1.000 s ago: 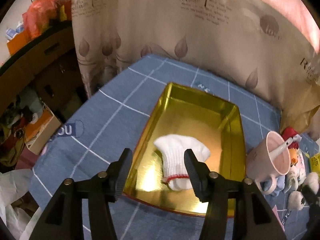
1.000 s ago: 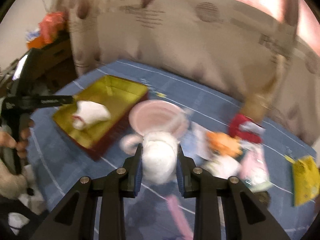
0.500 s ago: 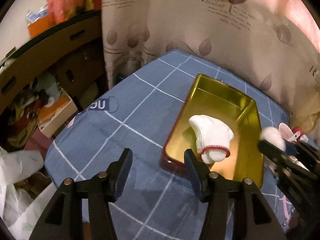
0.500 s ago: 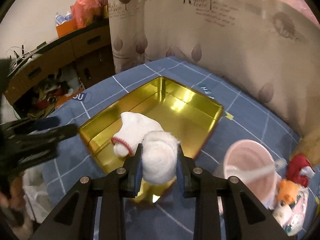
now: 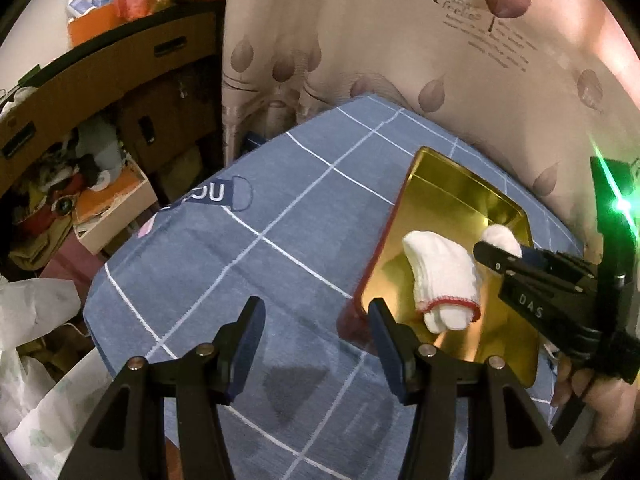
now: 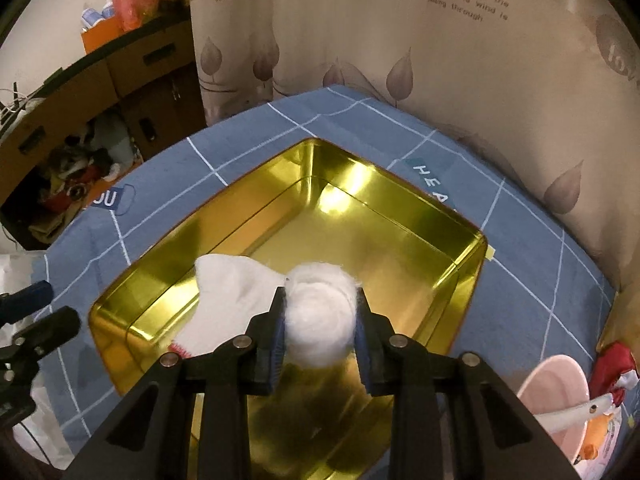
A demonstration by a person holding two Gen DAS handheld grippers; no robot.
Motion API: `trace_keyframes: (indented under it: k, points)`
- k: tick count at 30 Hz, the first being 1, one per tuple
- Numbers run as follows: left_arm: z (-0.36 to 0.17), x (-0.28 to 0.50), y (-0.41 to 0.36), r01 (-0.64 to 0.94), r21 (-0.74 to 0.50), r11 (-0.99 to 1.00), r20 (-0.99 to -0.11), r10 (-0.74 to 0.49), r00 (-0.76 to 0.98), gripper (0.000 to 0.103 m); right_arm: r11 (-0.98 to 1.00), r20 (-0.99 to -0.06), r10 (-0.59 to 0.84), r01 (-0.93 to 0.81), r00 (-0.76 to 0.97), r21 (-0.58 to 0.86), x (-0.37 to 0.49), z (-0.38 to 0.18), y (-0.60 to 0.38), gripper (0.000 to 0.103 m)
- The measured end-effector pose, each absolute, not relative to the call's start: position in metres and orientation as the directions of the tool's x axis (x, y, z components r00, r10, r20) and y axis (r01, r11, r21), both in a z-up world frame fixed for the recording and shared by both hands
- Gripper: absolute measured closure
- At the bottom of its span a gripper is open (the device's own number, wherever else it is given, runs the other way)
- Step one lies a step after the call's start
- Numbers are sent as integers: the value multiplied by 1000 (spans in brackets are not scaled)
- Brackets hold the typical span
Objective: Organize soft objects
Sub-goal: 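Lower the pompom ball into the gold tin and open the right gripper, then grasp the brown knit scarf with the right gripper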
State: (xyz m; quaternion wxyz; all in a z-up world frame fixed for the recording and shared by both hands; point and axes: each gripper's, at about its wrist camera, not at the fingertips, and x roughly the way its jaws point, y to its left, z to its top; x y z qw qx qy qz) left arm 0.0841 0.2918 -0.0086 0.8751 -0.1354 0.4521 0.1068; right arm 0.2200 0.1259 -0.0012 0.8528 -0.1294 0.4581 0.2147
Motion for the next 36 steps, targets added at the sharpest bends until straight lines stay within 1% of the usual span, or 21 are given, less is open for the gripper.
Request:
trace_keyframes:
  k: [5, 6, 8, 10, 11, 12, 13, 20, 24, 29, 34, 36]
  points:
    - [-12, 85, 297, -329, -144, 933, -828, 68, 557, 48, 875, -848, 229, -482, 479, -36, 223, -11, 131, 74]
    - [-12, 85, 297, -329, -144, 933, -828, 68, 556, 48, 875, -849, 225, -482, 479, -40, 222, -11, 130, 72]
    - [-12, 85, 296, -326, -141, 935, -828, 69, 556, 48, 875, -846, 216, -481, 487, -54, 221, -11, 132, 68]
    - [-12, 85, 294, -321, -137, 937, -828, 70, 557, 48, 877, -846, 215, -478, 488, -53, 221, -10, 132, 58]
    - [-12, 85, 294, -320, -134, 938, -828, 72, 556, 48, 880, -844, 218, -473, 490, -47, 221, -9, 131, 51]
    - [-12, 85, 294, -320, -134, 938, -828, 71, 556, 48, 882, -840, 222, -468, 495, -42, 220, -7, 129, 47]
    - [-12, 84, 294, -320, -134, 938, -828, 72, 557, 48, 884, -836, 227, -467, 500, -39, 220, -5, 127, 46]
    - [-11, 85, 292, -314, -126, 941, -823, 78, 562, 48, 885, -793, 263, -464, 550, -29, 204, 26, 115, 46]
    - [-11, 85, 294, -319, -125, 939, -825, 81, 560, 48, 884, -751, 280, -466, 598, -41, 171, 52, 95, 44]
    - [-8, 83, 290, -313, -112, 943, -819, 90, 567, 48, 905, -736, 272, -425, 620, -24, 133, 65, 49, 44]
    - [-4, 80, 285, -305, -93, 948, -811, 106, 575, 48, 944, -737, 187, -326, 649, -47, 104, 69, -16, 44]
    - [-3, 81, 284, -303, -88, 949, -810, 109, 576, 48, 963, -739, 132, -261, 660, -62, 94, 68, -50, 44]
